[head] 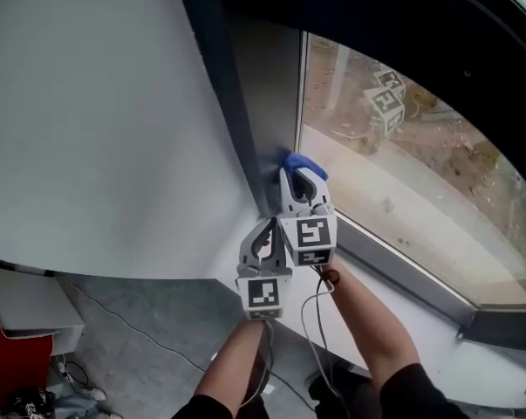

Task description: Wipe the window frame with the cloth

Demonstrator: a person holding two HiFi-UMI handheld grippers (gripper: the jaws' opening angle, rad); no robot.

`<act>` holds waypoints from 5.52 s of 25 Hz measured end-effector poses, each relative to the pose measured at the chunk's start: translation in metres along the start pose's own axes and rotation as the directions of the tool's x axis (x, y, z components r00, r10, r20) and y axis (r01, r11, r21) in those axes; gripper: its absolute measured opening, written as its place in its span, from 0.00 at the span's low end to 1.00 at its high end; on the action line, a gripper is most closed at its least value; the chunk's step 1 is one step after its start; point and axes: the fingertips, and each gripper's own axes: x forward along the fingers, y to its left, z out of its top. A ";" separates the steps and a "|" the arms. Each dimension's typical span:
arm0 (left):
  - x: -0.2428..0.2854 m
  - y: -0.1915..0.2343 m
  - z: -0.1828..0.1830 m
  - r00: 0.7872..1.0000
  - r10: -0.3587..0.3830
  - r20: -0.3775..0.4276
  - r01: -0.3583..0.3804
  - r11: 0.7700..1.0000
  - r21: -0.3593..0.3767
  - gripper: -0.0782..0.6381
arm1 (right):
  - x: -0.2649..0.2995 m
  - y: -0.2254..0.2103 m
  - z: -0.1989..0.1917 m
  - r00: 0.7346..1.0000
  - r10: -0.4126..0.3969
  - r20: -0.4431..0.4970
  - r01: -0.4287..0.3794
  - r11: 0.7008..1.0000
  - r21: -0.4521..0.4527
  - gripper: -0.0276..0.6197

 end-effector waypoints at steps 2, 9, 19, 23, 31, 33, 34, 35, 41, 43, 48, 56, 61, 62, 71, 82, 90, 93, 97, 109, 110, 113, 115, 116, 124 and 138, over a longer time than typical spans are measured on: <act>-0.003 0.004 0.008 1.000 0.012 -0.028 -0.012 1.000 -0.008 0.11 | -0.001 -0.001 0.001 1.000 -0.012 -0.029 0.013 1.000 0.005 0.08; -0.028 0.019 0.026 0.996 0.026 -0.088 -0.026 1.000 0.002 0.11 | 0.000 -0.006 0.024 0.996 -0.013 -0.086 0.018 0.998 0.057 0.08; -0.048 0.006 0.051 0.991 -0.015 -0.137 0.014 1.000 -0.010 0.11 | 0.003 -0.019 0.060 0.996 -0.015 -0.091 0.021 0.998 0.057 0.08; -0.055 0.008 0.054 0.981 -0.017 -0.193 0.015 1.000 -0.011 0.11 | 0.000 -0.019 0.076 0.997 -0.029 -0.067 0.035 0.996 0.086 0.08; -0.045 0.007 0.090 0.991 -0.051 -0.126 0.046 0.998 -0.040 0.11 | -0.003 -0.022 0.107 0.998 -0.060 -0.019 0.062 0.991 0.116 0.08; -0.038 0.008 0.103 0.996 -0.055 -0.075 0.053 0.998 -0.030 0.11 | -0.002 -0.023 0.117 0.998 -0.062 -0.004 0.062 0.990 0.125 0.08; -0.035 0.007 0.107 0.997 -0.055 -0.056 0.054 0.998 -0.029 0.11 | -0.002 -0.023 0.121 0.998 -0.060 0.004 0.059 0.991 0.123 0.08; -0.033 0.007 0.111 0.998 -0.053 -0.045 0.052 0.998 -0.039 0.11 | -0.003 -0.023 0.124 0.998 -0.056 0.009 0.055 0.991 0.119 0.08; -0.028 0.001 0.129 0.996 -0.085 -0.034 0.083 0.995 -0.047 0.11 | -0.004 -0.025 0.146 0.999 -0.037 0.022 0.033 0.990 0.137 0.08; -0.025 0.000 0.136 0.996 -0.090 -0.024 0.090 0.996 -0.024 0.11 | -0.003 -0.027 0.153 0.999 -0.037 0.029 0.033 0.990 0.137 0.08; -0.025 -0.001 0.148 0.996 -0.089 -0.012 0.089 0.996 -0.011 0.11 | -0.004 -0.030 0.173 0.998 -0.053 0.026 0.049 0.986 0.157 0.08; -0.026 -0.003 0.176 0.995 -0.097 0.012 0.097 0.995 0.011 0.11 | -0.011 -0.034 0.227 0.992 -0.066 0.108 0.052 0.990 0.131 0.08; -0.024 -0.005 0.190 0.995 -0.093 0.030 0.093 0.996 0.009 0.11 | -0.013 -0.036 0.255 0.989 -0.056 0.138 0.042 0.993 0.107 0.08; -0.024 -0.006 0.193 0.995 -0.094 0.038 0.094 0.996 0.006 0.11 | -0.015 -0.036 0.259 0.987 -0.055 0.152 0.041 0.995 0.092 0.08; -0.023 -0.012 0.212 0.991 -0.129 0.045 0.126 0.990 0.063 0.11 | -0.016 -0.040 0.282 0.977 -0.092 0.193 0.078 0.994 0.082 0.08; -0.042 -0.002 0.201 0.975 -0.223 0.014 0.221 0.973 0.071 0.11 | -0.019 -0.039 0.312 0.926 -0.166 0.340 0.150 0.986 0.072 0.08; -0.111 0.008 0.171 0.973 -0.125 -0.194 0.130 0.991 0.011 0.11 | -0.046 -0.045 0.290 0.947 -0.146 0.287 0.139 0.989 0.045 0.08; -0.118 0.003 0.196 0.986 -0.081 -0.143 0.087 0.996 0.032 0.11 | -0.070 -0.051 0.287 0.957 -0.121 0.262 0.118 0.993 0.029 0.08; -0.133 -0.007 0.201 0.989 -0.060 -0.135 0.067 0.997 0.045 0.11 | -0.097 -0.039 0.273 0.969 -0.077 0.235 0.070 0.997 0.036 0.08; -0.225 -0.064 0.237 0.989 -0.019 -0.150 0.025 0.999 0.041 0.11 | -0.259 -0.019 0.309 0.967 0.060 0.248 -0.063 0.998 0.001 0.08; -0.233 -0.067 0.239 0.989 -0.009 -0.150 0.015 0.999 0.041 0.11 | -0.272 -0.018 0.309 0.967 0.069 0.244 -0.070 0.998 -0.005 0.08; -0.255 -0.077 0.242 0.988 0.025 -0.151 -0.017 0.998 0.053 0.11 | -0.305 -0.017 0.304 0.971 0.084 0.222 -0.085 0.996 -0.004 0.08; -0.269 -0.081 0.245 0.987 0.050 -0.150 -0.042 0.998 0.054 0.11 | -0.322 -0.016 0.302 0.974 0.086 0.210 -0.088 0.996 0.000 0.08; -0.277 -0.081 0.247 0.987 0.062 -0.149 -0.055 0.997 0.051 0.11 | -0.329 -0.014 0.302 0.975 0.086 0.207 -0.088 0.996 0.001 0.08; -0.304 -0.083 0.253 0.988 0.058 -0.144 -0.051 0.997 0.057 0.11 | -0.376 0.008 0.291 0.981 0.091 0.172 -0.095 0.995 0.020 0.08; -0.359 -0.118 0.302 0.988 -0.151 -0.036 0.151 0.988 -0.017 0.11 | -0.481 0.087 0.297 0.995 -0.041 0.091 0.036 0.998 0.056 0.08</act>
